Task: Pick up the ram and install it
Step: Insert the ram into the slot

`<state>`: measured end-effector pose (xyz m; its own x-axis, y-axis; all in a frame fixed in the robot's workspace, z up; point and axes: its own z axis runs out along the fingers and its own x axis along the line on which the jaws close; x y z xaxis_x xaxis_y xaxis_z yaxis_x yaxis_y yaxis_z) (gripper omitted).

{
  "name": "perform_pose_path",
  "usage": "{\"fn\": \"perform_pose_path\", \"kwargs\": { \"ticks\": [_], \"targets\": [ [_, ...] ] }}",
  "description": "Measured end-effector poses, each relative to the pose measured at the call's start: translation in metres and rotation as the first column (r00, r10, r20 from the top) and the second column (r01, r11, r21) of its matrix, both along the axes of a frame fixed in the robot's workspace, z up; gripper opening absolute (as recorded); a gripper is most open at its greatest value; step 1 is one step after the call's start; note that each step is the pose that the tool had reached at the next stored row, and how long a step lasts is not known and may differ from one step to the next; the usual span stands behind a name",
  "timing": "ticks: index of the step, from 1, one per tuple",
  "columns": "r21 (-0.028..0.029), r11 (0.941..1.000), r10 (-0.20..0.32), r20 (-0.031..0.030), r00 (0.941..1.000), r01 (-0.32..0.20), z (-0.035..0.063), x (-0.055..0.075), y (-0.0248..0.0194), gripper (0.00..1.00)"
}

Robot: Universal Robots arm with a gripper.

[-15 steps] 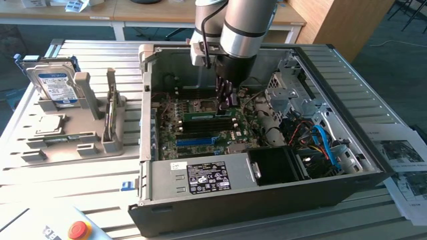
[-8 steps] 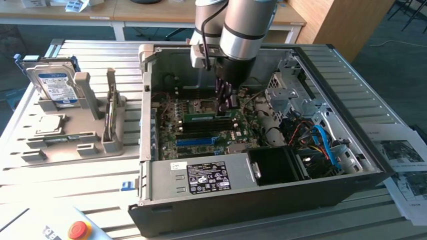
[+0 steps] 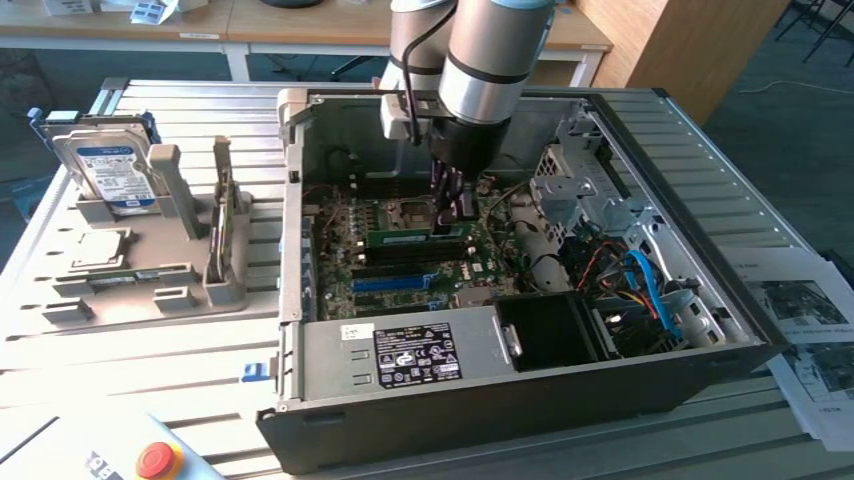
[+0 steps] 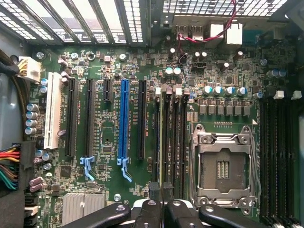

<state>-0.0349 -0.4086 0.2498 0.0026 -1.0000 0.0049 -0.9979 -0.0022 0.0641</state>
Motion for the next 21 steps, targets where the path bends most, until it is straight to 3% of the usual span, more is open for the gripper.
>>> {"fn": "perform_pose_path", "kwargs": {
  "ticks": [21],
  "targets": [
    [0.0002, 1.0000, 0.000, 0.0001, 1.0000, 0.000, -0.0054, 0.0010, -0.0008, 0.11]
  ]
}}
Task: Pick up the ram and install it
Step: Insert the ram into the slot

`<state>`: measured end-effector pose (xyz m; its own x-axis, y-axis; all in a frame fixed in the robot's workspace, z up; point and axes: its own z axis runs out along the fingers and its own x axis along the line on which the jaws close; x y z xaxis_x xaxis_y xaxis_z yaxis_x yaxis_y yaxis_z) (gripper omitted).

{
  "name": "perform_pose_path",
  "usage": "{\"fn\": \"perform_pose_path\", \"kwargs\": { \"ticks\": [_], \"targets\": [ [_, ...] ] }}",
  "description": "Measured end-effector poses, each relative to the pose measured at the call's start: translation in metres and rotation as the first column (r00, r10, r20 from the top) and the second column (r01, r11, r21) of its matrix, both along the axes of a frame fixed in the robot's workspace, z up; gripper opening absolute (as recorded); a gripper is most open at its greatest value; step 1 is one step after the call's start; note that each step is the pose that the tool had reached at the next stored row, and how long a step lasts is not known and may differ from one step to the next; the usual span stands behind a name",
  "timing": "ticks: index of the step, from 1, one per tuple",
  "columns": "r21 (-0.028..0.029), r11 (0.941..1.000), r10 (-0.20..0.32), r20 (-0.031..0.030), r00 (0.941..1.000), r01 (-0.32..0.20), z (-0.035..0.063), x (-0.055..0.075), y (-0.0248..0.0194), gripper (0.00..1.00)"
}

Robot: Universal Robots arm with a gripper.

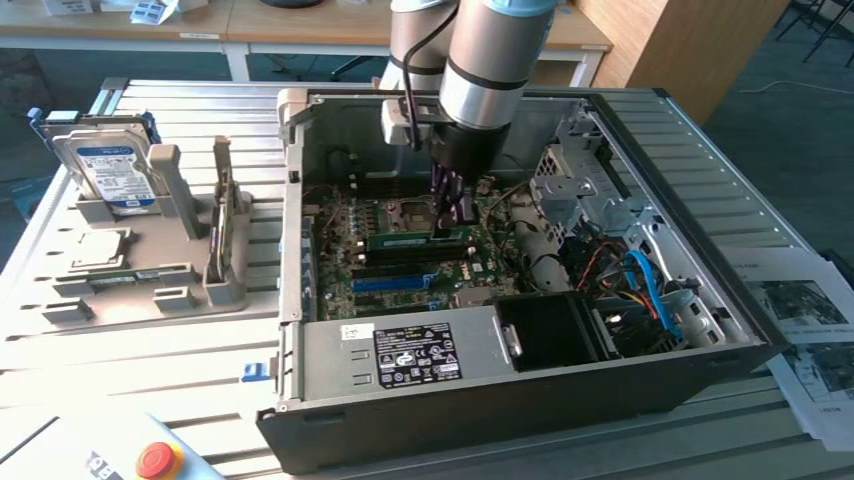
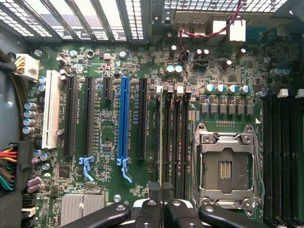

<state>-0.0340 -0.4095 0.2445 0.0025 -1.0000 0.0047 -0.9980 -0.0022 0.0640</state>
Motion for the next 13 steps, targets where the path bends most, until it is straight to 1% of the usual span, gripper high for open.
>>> {"fn": "perform_pose_path", "kwargs": {
  "ticks": [6, 10, 13],
  "targets": [
    [0.0000, 1.0000, 0.000, 0.0000, 1.0000, 0.000, 0.0000, 0.0000, -0.0049, 0.11],
    [0.0000, 1.0000, 0.000, 0.0000, 1.0000, 0.000, -0.0002, 0.0000, -0.0051, 0.11],
    [-0.0001, 1.0000, 0.000, 0.0000, 1.0000, 0.000, -0.0035, 0.0000, -0.0051, 0.11]
  ]
}}
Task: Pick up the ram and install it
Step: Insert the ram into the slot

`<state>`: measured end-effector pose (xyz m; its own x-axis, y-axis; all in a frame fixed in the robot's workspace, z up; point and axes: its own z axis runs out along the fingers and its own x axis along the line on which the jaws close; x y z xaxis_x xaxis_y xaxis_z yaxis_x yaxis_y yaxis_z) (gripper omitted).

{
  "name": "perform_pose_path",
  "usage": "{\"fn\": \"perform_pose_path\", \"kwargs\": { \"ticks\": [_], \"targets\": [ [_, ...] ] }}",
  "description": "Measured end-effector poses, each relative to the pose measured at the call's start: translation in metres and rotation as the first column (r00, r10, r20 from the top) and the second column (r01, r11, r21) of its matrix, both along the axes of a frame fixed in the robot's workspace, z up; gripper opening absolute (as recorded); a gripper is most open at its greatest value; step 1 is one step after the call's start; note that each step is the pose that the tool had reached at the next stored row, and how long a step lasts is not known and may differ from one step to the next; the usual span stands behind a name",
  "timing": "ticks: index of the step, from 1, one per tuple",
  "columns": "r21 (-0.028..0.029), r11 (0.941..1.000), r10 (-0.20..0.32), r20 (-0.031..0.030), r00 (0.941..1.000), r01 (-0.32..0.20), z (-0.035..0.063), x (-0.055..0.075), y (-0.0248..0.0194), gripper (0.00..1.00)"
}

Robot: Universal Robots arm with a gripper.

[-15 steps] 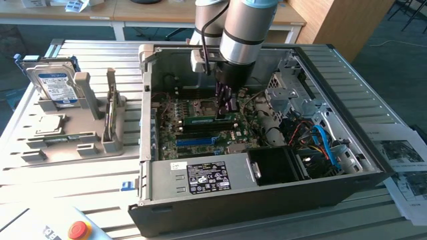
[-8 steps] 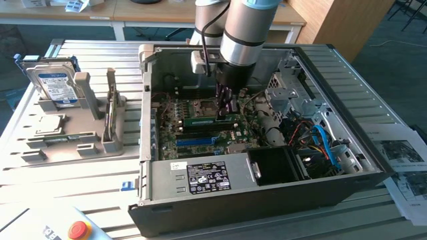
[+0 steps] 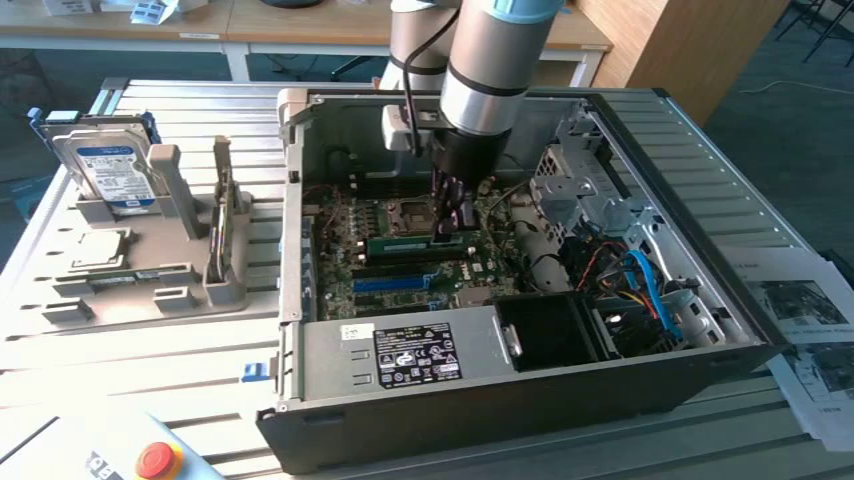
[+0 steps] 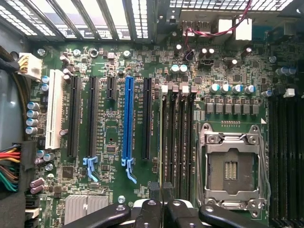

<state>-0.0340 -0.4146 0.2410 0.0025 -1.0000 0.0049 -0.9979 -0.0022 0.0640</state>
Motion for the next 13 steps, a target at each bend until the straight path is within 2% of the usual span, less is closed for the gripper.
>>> {"fn": "perform_pose_path", "kwargs": {
  "ticks": [4, 13],
  "targets": [
    [0.0002, 1.0000, 0.000, 0.0000, 1.0000, 0.000, -0.0044, 0.0000, 0.0000, 0.11],
    [0.0001, 1.0000, 0.000, 0.0000, 1.0000, 0.000, -0.0058, 0.0000, 0.0018, 0.11]
  ]
}}
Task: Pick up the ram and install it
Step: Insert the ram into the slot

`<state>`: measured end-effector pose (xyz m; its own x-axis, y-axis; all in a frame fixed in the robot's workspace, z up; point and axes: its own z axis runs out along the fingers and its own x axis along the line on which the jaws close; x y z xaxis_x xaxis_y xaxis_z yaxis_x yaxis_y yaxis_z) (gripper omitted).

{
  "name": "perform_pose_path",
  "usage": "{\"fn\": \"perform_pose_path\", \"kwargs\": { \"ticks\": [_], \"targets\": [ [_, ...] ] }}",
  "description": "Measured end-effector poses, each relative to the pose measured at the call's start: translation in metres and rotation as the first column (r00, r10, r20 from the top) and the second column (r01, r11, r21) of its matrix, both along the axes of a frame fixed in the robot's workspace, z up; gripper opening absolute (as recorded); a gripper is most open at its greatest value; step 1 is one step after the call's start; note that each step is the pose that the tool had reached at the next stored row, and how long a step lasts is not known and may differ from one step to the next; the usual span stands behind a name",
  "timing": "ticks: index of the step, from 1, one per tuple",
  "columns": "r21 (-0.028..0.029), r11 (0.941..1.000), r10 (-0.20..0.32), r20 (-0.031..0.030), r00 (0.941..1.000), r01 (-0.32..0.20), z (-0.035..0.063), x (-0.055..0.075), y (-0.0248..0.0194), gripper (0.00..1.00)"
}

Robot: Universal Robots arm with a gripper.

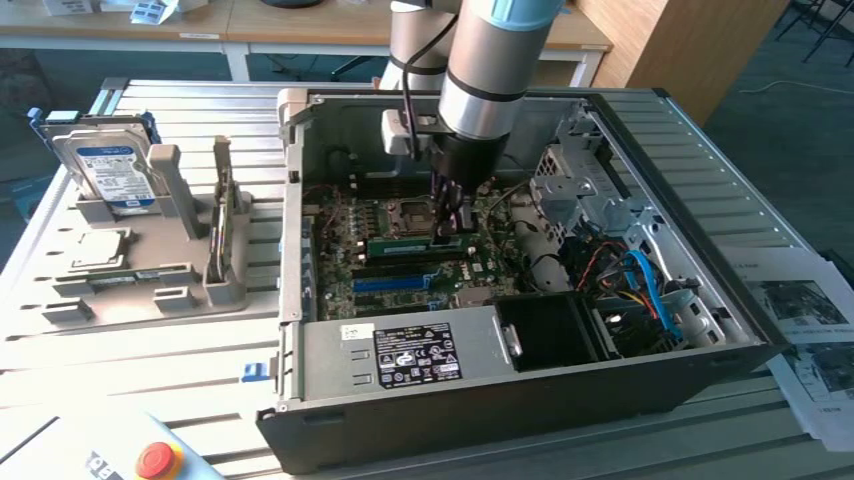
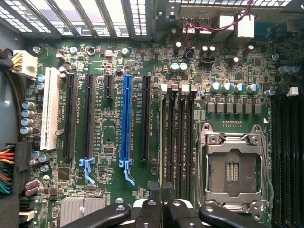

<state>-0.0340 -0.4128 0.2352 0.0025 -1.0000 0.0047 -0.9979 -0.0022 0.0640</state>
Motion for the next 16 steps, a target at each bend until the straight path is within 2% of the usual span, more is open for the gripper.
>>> {"fn": "perform_pose_path", "kwargs": {
  "ticks": [7, 16],
  "targets": [
    [0.0001, 1.0000, 0.000, 0.0001, 1.0000, 0.000, -0.0012, 0.0001, 0.0037, 0.11],
    [-0.0002, 1.0000, 0.000, -0.0001, 1.0000, 0.000, -0.0020, 0.0000, 0.0038, 0.11]
  ]
}}
